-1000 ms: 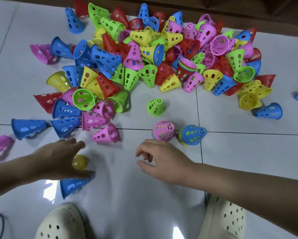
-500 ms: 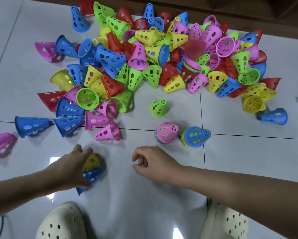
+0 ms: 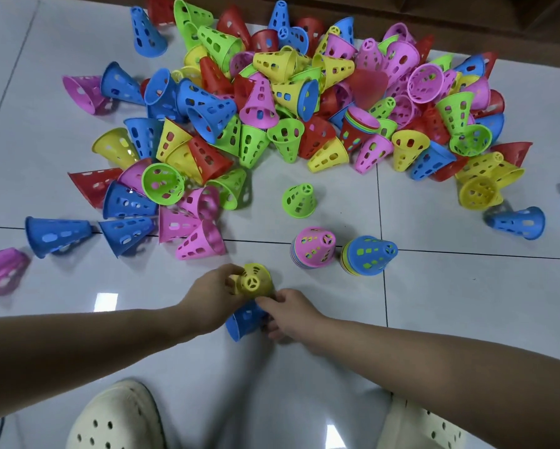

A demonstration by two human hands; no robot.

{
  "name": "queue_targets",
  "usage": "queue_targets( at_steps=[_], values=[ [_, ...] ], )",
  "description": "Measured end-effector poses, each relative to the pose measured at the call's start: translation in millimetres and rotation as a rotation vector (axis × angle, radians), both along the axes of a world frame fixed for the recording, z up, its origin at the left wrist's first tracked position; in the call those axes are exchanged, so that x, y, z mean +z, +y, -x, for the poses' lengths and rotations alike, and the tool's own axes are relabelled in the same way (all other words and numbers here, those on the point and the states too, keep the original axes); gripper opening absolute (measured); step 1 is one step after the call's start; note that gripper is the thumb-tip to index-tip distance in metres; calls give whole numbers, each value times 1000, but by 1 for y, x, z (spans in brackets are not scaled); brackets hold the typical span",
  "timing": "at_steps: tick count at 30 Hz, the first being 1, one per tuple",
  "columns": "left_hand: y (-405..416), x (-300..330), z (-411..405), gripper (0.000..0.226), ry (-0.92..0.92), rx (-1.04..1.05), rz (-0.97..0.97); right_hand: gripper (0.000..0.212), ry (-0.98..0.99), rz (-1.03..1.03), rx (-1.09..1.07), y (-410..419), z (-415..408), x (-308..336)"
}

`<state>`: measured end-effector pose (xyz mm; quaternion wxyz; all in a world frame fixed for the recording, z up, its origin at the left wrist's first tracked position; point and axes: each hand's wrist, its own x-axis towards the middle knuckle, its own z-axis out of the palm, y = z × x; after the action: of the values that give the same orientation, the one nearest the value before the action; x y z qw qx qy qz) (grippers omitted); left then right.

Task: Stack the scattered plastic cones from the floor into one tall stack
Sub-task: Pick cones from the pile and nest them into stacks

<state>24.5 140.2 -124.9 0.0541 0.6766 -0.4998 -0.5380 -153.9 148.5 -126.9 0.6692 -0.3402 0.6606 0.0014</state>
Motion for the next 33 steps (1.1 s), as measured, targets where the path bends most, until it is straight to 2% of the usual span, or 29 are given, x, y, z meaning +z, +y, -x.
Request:
queue_targets(
  at_steps=[2, 4, 8, 13, 16, 19, 21, 27, 30, 33],
  values=[
    [1, -2, 7, 40, 30, 61, -27, 20, 0, 2, -29, -1, 0, 0],
    [0, 0, 10, 41, 23, 83, -28, 21, 21, -4, -41, -1, 0, 1],
    [-3, 1, 9, 43, -94, 56, 32, 7, -31, -11, -123, -2, -1, -1],
    [-11, -1, -4, 48, -151, -18, 144, 15, -5, 94, -93, -8, 6, 7],
    [-16, -1, -13, 54, -132, -158, 264, 39, 8, 203, -9, -11, 21, 19],
    [-20, 0, -11, 60, -139, -216, 326, 16, 0, 312, 99, -11, 42, 40],
    [-23, 2, -6, 60, -131, -239, 340, 18, -8, 384, 135, -9, 58, 56],
    [-25, 7, 3, 41, -121, -424, 453, 27, -89, 650, -54, -14, 101, 110],
    [-28, 14, 5, 39, -106, -442, 484, 27, -1, 857, -109, -30, 124, 133],
    [-34, 33, 8, 40, -14, -375, 575, 27, 168, 1040, -93, -46, 148, 147]
  ],
)
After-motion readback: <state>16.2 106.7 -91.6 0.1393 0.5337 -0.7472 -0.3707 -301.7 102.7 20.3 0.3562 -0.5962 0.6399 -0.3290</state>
